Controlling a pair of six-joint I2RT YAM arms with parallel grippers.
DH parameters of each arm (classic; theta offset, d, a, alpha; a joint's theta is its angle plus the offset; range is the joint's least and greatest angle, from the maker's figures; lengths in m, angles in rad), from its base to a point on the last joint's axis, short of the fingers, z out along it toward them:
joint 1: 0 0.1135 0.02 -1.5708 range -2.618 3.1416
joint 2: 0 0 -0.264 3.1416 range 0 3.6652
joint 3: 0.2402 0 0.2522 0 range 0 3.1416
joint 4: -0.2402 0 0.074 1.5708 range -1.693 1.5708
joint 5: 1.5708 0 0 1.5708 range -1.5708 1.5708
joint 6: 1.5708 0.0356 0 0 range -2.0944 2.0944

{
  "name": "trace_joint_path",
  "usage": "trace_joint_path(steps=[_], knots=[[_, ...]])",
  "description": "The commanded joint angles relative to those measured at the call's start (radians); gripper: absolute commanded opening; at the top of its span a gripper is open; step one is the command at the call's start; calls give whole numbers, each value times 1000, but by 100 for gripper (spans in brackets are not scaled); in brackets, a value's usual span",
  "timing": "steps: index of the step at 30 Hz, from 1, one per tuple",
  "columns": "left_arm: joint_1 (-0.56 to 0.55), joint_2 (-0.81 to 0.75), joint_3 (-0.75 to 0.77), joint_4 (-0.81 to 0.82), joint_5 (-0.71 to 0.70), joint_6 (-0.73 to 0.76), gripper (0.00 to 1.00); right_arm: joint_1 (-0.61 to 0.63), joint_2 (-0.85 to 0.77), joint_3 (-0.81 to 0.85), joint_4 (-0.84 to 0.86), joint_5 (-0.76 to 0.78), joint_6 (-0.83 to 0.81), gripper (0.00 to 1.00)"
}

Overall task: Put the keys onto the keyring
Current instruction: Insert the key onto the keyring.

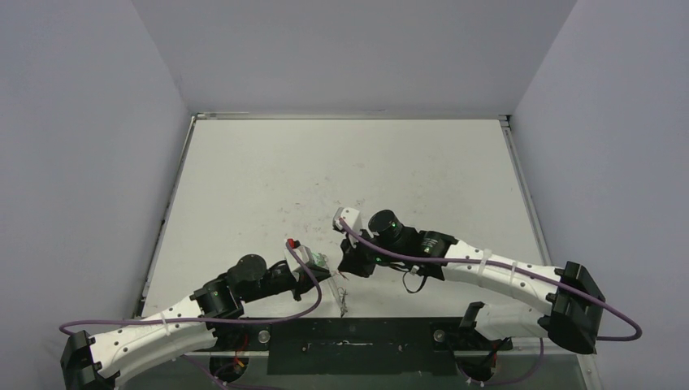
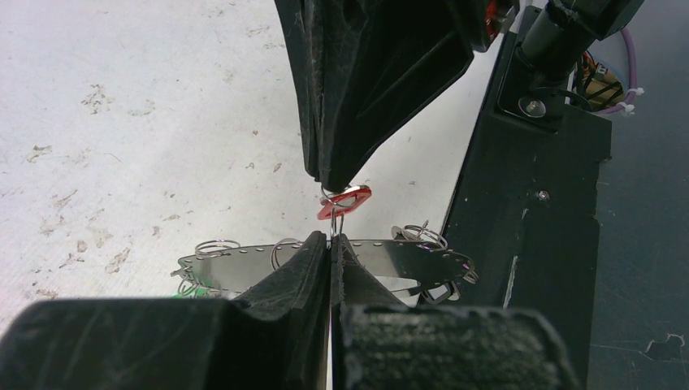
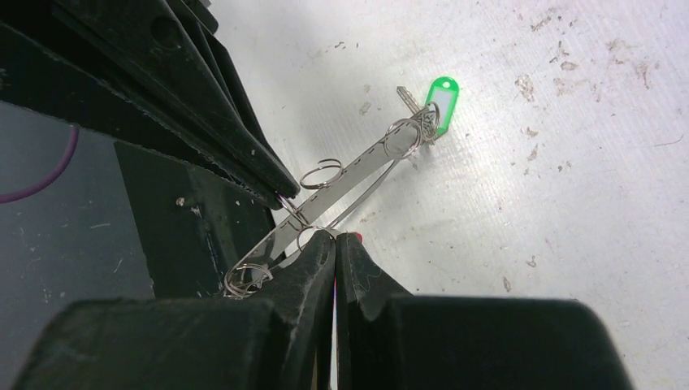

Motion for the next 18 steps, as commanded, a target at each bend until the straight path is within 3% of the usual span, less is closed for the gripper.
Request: trace_joint_path(steps=[1, 9, 18], knots=[[-2, -7, 23, 75, -3, -9, 0, 10, -63, 8, 45, -16, -7, 0], [-2, -3, 26, 76, -8, -9, 0, 26, -89, 11, 62, -37, -13, 0], [-1, -1, 26, 74, -6, -12, 0, 85, -57, 52, -5, 121, -35, 0]])
